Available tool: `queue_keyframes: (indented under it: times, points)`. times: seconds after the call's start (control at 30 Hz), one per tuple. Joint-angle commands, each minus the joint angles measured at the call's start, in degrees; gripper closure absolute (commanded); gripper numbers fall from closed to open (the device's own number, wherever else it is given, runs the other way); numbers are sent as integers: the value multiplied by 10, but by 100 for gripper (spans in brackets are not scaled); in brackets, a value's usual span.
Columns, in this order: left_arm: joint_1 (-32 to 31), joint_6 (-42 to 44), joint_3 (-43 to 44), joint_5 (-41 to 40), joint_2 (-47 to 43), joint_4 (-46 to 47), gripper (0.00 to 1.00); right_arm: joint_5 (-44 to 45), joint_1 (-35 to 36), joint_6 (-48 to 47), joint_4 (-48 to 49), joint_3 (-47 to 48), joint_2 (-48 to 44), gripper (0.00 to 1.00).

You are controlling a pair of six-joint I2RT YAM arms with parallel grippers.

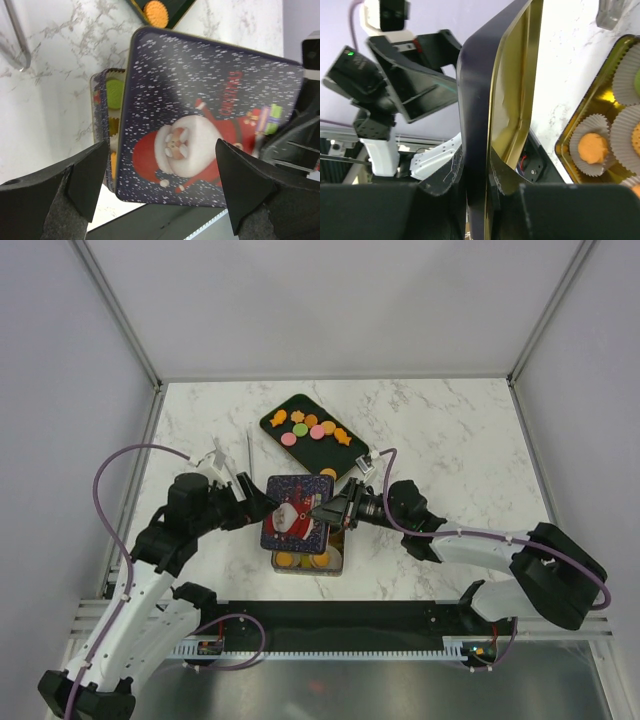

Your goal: Pack the cookies

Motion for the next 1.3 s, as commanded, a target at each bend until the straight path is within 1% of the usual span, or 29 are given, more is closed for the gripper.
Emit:
queue_keyframes:
  times: [0.0, 0.43, 0.57, 0.77, 1.1, 1.13, 1.2, 1.23, 1.27]
  points:
    - [-2, -22, -24, -18, -1, 33, 5, -14, -3, 54, 156, -16, 21, 100]
    - [-6, -33, -91, -21, 24, 87, 5, -23, -8, 86, 223, -70, 85, 100]
    - [-11, -37, -111, -31, 30, 104, 5, -25, -8, 111, 289, -86, 115, 100]
    - [-19, -45, -137, -30, 46, 135, 6, -26, -11, 129, 347, -97, 160, 100]
    - [-37, -47, -161, -19, 90, 186, 6, -42, -36, 149, 401, -121, 199, 100]
    - [-39, -47, -162, -21, 93, 189, 6, -42, -40, 152, 405, -123, 203, 100]
    - [-42, -46, -163, -23, 99, 194, 6, -46, -41, 156, 417, -127, 206, 96]
    - [-44, -46, -162, -26, 101, 194, 7, -48, -43, 158, 421, -128, 209, 92]
    - [-46, -45, -162, -26, 105, 195, 7, -48, -44, 159, 420, -128, 210, 90]
